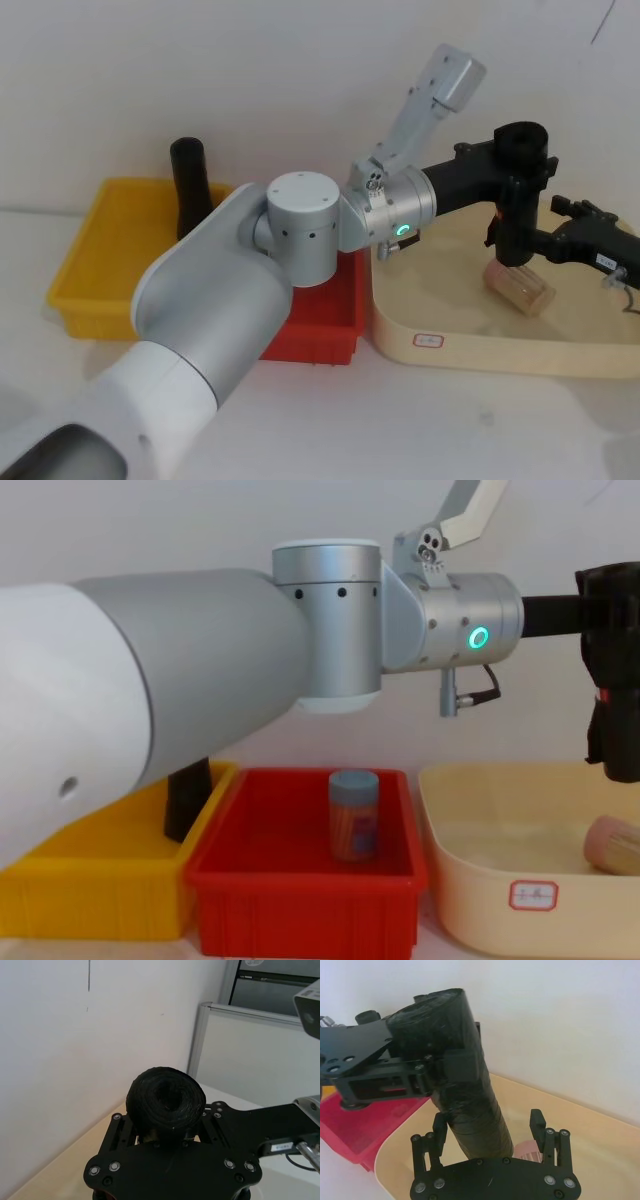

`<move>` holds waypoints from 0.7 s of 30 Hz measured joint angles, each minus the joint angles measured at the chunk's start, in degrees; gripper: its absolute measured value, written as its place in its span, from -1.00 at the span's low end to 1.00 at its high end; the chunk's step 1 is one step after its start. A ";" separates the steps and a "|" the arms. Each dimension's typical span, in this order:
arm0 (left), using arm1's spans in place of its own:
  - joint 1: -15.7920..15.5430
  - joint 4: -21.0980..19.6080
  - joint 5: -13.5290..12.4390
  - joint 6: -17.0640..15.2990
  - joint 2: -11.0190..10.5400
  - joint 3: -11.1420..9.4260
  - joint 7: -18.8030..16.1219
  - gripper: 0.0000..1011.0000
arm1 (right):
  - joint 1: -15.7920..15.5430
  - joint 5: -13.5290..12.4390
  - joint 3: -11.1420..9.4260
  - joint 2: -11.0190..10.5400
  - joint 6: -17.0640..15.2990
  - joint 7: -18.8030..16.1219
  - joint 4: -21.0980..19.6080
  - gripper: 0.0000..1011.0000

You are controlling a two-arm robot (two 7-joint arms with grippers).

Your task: Pick up the garbage bag with the one hand and transfer it to the other hand.

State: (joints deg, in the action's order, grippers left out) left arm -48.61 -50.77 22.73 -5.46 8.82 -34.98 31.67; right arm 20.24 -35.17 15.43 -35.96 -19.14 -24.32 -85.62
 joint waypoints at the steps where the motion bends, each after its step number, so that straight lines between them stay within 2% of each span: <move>1: 0.11 -0.27 0.05 -0.24 -0.15 -0.02 0.05 -0.06 | 0.13 -0.04 0.06 0.08 0.07 -0.06 0.22 0.98; 13: 1.47 -3.46 0.42 -1.77 -2.20 -0.10 -0.24 -0.06 | 1.64 -0.76 1.39 0.72 0.83 -1.58 2.10 0.98; 16: 1.61 -3.79 0.45 -1.91 -2.42 -0.10 -0.38 -0.06 | 1.81 -0.87 1.58 0.80 0.92 -1.74 2.26 0.89; 18: 1.75 -4.08 0.47 -1.98 -2.62 -0.10 -0.48 -0.06 | 2.01 -0.99 1.77 0.85 0.99 -1.99 2.45 0.76; 21: 1.89 -4.37 0.49 -2.09 -2.82 -0.10 -0.58 -0.06 | 2.12 -1.05 1.87 0.89 1.02 -2.10 2.58 0.71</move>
State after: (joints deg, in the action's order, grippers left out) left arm -46.72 -55.14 23.23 -7.55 6.01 -35.09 31.09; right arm 22.36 -36.22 17.31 -35.07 -18.12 -26.41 -83.04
